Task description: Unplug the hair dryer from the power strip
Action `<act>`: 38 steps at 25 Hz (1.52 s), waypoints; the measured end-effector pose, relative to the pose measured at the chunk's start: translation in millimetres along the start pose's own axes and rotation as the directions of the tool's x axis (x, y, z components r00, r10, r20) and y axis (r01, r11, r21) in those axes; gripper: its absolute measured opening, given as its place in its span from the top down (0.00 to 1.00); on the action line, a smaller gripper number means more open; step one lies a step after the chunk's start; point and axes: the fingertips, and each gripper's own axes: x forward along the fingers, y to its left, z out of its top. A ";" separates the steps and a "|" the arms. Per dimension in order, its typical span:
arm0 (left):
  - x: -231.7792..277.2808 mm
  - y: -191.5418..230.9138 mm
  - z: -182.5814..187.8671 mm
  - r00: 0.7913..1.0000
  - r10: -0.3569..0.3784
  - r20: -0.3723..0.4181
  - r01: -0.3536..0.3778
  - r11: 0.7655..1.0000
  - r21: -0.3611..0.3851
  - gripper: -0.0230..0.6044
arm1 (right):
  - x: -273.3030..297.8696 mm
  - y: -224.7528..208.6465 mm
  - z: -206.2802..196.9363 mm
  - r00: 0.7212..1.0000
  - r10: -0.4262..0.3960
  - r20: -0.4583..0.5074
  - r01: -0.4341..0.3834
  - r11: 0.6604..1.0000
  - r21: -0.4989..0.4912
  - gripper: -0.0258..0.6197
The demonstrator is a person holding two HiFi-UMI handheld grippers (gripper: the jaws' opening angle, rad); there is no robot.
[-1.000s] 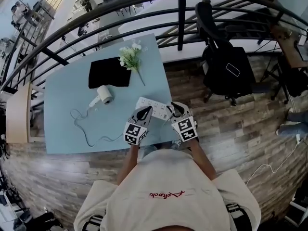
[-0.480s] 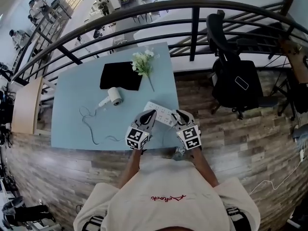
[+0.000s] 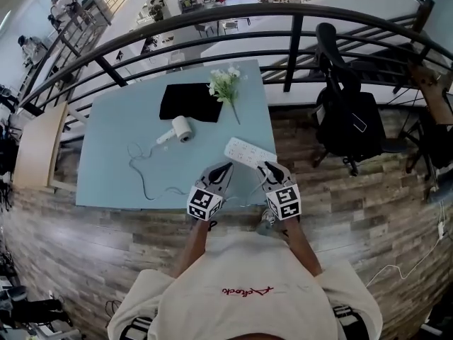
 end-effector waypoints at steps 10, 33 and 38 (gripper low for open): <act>-103.9 -23.6 -7.7 0.998 -0.026 0.056 0.026 1.000 0.012 0.95 | -48.2 99.6 -12.9 0.999 -0.039 0.027 0.040 0.999 -0.019 0.78; -183.0 -125.8 -10.5 0.994 -0.058 0.090 0.058 0.998 0.002 0.95 | -159.8 158.7 -34.8 0.996 -0.086 0.027 0.086 0.996 -0.034 0.78; -177.7 -139.0 -2.2 0.996 -0.008 0.093 0.009 1.000 -0.008 0.95 | -174.0 147.8 -30.4 0.998 -0.048 0.030 0.050 0.997 -0.056 0.78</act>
